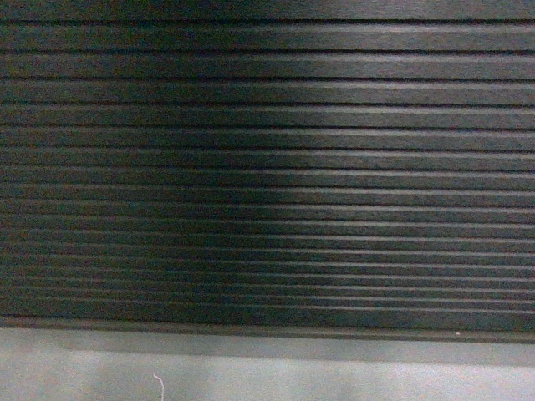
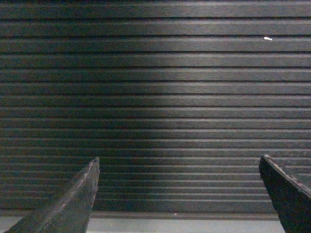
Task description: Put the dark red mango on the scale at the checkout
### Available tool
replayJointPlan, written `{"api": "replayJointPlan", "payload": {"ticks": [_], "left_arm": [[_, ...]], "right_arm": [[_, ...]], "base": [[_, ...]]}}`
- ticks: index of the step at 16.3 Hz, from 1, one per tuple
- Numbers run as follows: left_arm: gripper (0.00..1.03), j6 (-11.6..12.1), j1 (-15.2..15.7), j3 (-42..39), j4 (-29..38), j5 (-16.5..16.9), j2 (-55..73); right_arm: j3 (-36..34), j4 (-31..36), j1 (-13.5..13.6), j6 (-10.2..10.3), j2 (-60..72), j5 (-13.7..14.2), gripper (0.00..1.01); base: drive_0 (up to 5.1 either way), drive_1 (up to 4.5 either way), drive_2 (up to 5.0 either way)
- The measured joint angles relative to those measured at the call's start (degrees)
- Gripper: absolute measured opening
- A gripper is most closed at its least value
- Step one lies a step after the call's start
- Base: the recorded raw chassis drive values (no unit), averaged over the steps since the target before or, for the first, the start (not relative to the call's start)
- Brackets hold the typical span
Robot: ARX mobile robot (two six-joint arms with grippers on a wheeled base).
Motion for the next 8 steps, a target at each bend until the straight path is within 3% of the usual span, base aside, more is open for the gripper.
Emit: {"api": "replayJointPlan", "payload": {"ticks": [8], "left_arm": [[0.98,0.0,0.0,0.0,0.0,0.0,0.0]], "right_arm": [[0.0,0.0,0.0,0.0,0.0,0.0,0.98]], "base": [[0.0,0.00,0.0]]}}
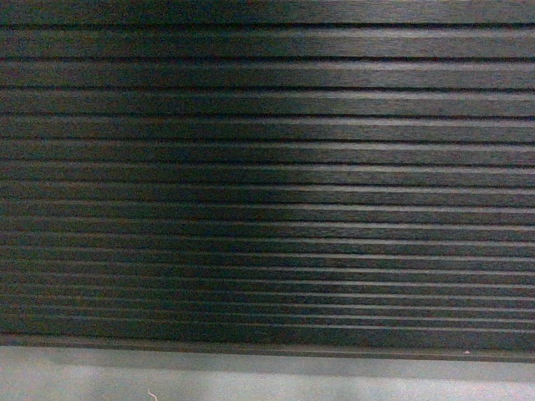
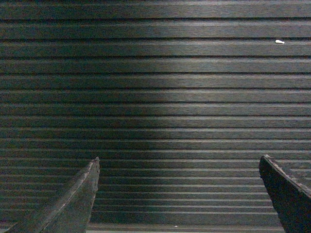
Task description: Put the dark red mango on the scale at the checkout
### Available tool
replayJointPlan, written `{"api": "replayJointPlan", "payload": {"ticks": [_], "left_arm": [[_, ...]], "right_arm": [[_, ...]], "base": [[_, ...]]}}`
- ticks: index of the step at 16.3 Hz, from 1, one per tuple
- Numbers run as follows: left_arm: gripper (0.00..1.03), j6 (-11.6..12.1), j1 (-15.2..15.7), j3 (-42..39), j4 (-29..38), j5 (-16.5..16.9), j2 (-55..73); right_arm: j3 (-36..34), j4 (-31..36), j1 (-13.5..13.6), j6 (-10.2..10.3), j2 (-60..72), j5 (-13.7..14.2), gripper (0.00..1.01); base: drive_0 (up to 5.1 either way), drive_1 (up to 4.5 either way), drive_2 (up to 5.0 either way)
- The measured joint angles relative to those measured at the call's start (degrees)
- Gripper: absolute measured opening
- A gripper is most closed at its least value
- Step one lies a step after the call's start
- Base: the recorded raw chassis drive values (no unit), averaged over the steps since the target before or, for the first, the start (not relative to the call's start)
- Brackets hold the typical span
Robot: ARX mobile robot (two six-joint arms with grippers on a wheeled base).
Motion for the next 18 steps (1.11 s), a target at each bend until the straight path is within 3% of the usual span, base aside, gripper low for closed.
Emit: {"api": "replayJointPlan", "payload": {"ticks": [18], "left_arm": [[0.98,0.0,0.0,0.0,0.0,0.0,0.0]], "right_arm": [[0.0,0.1,0.0,0.0,0.0,0.0,0.98]], "base": [[0.0,0.00,0.0]]}}
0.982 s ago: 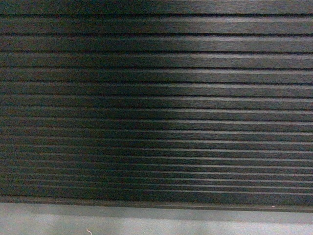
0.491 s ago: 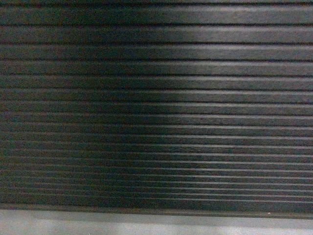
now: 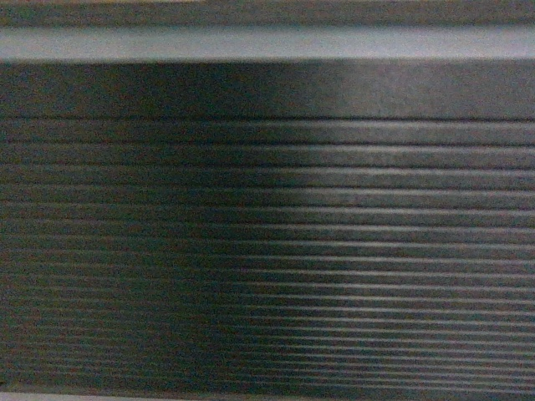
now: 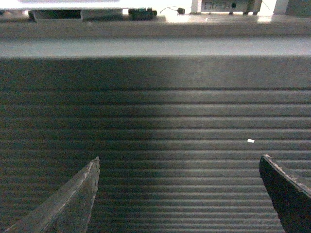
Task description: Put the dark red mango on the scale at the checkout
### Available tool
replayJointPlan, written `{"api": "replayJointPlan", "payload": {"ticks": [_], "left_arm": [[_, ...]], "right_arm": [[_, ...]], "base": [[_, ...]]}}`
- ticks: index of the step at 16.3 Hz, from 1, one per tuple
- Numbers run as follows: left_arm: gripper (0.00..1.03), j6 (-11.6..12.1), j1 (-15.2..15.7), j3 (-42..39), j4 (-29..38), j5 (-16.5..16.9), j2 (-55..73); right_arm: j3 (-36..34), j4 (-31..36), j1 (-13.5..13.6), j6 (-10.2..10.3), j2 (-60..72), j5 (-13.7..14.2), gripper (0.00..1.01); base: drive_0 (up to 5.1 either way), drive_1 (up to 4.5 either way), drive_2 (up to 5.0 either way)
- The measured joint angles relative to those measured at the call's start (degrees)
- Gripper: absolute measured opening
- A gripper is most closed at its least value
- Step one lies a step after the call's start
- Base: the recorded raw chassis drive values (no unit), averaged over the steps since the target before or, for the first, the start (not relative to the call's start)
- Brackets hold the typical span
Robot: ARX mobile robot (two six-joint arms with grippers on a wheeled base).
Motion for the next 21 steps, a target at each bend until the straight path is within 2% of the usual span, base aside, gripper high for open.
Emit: {"api": "replayJointPlan", "payload": {"ticks": [21], "left_arm": [[0.98,0.0,0.0,0.0,0.0,0.0,0.0]], "right_arm": [[0.0,-0.1,0.0,0.0,0.0,0.0,0.98]], "base": [[0.0,0.00,0.0]]}}
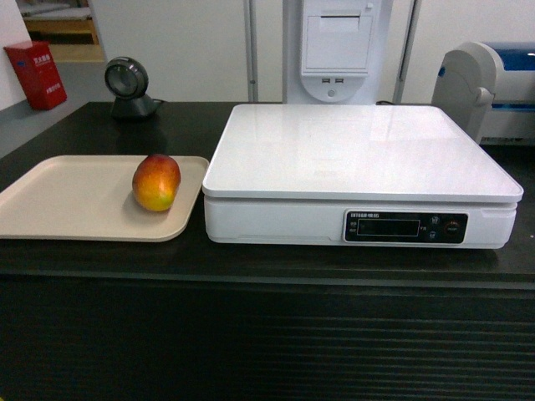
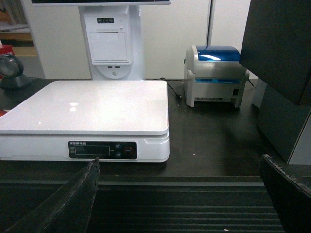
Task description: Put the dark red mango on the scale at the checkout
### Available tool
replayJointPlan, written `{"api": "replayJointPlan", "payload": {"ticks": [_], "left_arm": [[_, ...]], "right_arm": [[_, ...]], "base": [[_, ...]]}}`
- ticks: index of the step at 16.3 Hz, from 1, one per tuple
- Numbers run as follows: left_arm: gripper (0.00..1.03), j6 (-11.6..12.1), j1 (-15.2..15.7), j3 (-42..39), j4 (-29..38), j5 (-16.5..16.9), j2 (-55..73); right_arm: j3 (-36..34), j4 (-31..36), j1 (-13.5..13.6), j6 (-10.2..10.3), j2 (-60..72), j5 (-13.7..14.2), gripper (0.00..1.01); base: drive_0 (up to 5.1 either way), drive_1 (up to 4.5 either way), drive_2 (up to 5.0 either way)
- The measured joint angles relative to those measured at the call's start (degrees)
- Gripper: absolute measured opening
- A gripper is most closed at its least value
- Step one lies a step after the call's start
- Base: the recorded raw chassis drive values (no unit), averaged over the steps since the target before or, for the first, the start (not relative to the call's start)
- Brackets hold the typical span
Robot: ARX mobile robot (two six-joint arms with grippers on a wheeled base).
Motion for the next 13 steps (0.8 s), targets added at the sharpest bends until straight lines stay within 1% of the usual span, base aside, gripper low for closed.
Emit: {"api": "replayJointPlan", "payload": {"ticks": [13], "left_arm": [[0.98,0.0,0.0,0.0,0.0,0.0,0.0]], "right_arm": [[0.0,0.0,0.0,0.0,0.0,0.0,0.98]], "base": [[0.0,0.00,0.0]]}}
